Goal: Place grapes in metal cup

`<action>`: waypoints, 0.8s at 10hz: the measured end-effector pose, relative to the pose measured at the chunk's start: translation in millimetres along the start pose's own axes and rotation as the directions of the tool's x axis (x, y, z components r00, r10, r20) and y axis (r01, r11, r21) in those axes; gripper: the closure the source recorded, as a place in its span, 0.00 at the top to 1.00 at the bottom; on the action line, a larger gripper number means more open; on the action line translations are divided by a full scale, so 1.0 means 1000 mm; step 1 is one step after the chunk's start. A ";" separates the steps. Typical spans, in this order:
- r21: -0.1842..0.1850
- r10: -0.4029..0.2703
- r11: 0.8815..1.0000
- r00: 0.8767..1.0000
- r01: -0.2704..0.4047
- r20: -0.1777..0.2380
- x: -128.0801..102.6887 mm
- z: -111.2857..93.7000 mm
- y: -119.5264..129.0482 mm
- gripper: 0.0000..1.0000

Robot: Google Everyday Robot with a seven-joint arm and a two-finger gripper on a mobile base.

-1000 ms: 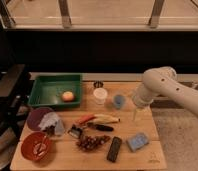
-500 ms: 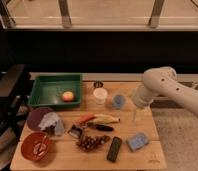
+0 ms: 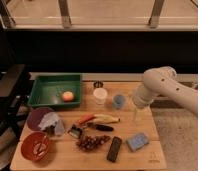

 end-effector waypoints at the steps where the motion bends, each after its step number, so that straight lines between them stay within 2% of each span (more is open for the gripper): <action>1: -0.013 0.038 0.999 0.999 -0.038 0.019 -0.003 0.009 0.006 0.80; 3: -0.034 0.028 0.999 0.998 -0.026 0.058 -0.021 0.019 0.014 0.80; 5: -0.058 -0.025 0.998 0.993 0.031 0.112 -0.054 0.035 0.023 0.80; 7: -0.093 -0.081 0.991 0.980 0.099 0.182 -0.086 0.051 0.042 0.80; 8: -0.114 -0.120 0.983 0.970 0.146 0.211 -0.103 0.060 0.052 0.80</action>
